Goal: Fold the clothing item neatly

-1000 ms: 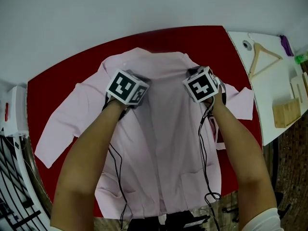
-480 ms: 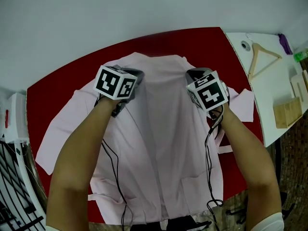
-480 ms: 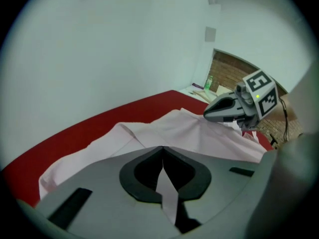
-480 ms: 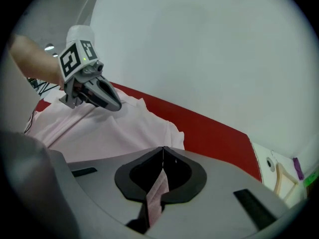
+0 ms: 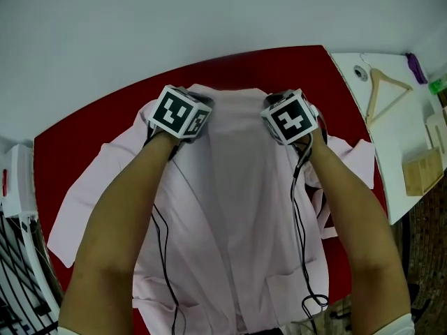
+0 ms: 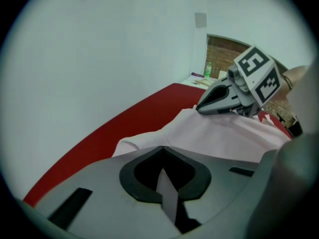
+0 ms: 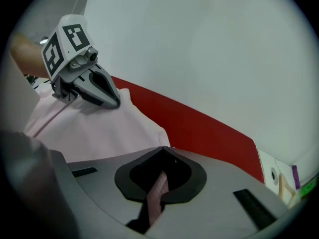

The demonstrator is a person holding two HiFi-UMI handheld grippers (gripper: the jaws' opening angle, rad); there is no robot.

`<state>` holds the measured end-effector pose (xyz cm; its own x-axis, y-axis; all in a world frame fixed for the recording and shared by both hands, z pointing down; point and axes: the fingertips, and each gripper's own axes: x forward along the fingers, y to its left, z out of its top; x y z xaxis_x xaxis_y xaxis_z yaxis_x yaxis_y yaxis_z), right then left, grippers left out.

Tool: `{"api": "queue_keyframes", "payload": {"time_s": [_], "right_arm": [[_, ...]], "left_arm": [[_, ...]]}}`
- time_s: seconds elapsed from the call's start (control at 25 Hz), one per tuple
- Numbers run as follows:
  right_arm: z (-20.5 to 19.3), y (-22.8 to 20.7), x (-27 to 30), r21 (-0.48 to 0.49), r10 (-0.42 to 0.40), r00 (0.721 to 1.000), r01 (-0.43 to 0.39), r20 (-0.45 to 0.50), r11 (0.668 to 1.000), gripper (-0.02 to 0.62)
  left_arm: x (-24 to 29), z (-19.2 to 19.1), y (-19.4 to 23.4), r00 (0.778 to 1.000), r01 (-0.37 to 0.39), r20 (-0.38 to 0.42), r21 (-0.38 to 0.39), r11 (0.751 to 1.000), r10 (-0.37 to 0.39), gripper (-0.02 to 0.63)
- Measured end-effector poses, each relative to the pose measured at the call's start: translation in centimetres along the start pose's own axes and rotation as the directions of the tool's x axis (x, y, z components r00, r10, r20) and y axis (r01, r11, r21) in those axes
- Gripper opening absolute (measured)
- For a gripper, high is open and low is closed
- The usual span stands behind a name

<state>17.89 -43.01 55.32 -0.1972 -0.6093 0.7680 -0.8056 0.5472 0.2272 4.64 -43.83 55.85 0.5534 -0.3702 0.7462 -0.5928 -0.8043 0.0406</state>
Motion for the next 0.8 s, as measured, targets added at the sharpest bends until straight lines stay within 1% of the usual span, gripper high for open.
{"api": "queue_keyframes", "payload": {"time_s": [0.12,0.2,0.36,0.48,0.56,0.6,0.64,0.68,0.72,0.8], "right_arm": [[1.1,-1.2,0.5,-0.028,-0.050,0.999,0.050,0.004,0.998,0.012],[1.4,-1.7,0.8,-0.027,-0.071,0.997,0.071,0.004,0.997,0.012],[1.5,-2.3,0.7,0.034,-0.073,0.997,0.072,0.036,0.997,0.012],[1.0,-1.8,0.9,0.021,-0.087,0.996,0.087,0.034,0.996,0.012],[1.3,-1.8,0.3,0.007,-0.114,0.992,0.114,0.045,0.993,0.012],[1.5,-2.0,-0.4,0.019,-0.123,0.990,0.122,0.064,0.992,0.012],[1.8,-2.0,-1.4,0.042,-0.120,0.989,0.117,0.090,0.992,0.012],[2.0,-1.8,-2.7,0.065,-0.104,0.987,0.097,0.118,0.993,0.012],[2.1,-1.3,-4.0,0.081,-0.080,0.986,0.069,0.143,0.994,0.012],[1.7,0.5,-6.8,0.098,-0.019,0.984,0.002,0.178,0.995,0.012]], "left_arm": [[0.1,0.6,1.5,1.000,-0.026,0.012,-0.002,1.000,0.026,0.005],[0.2,0.8,1.9,1.000,-0.021,0.017,-0.011,1.000,0.021,0.006],[0.0,1.3,2.1,1.000,-0.013,0.027,-0.027,1.000,0.014,0.005],[0.2,0.9,2.0,1.000,-0.017,0.020,-0.020,1.000,0.017,0.005],[-0.1,0.6,2.2,0.999,-0.051,0.014,0.002,0.999,0.051,0.006],[-0.5,0.7,2.4,0.997,-0.076,0.016,0.015,0.997,0.076,0.006],[-1.1,0.9,2.4,0.995,-0.093,0.030,0.015,0.996,0.092,0.006],[-2.0,1.3,2.1,0.994,-0.094,0.054,-0.001,0.996,0.094,0.005],[-3.0,1.6,1.7,0.993,-0.081,0.081,-0.025,0.996,0.083,0.006],[-5.5,1.9,0.0,0.992,-0.032,0.124,-0.064,0.997,0.039,0.005]]}}
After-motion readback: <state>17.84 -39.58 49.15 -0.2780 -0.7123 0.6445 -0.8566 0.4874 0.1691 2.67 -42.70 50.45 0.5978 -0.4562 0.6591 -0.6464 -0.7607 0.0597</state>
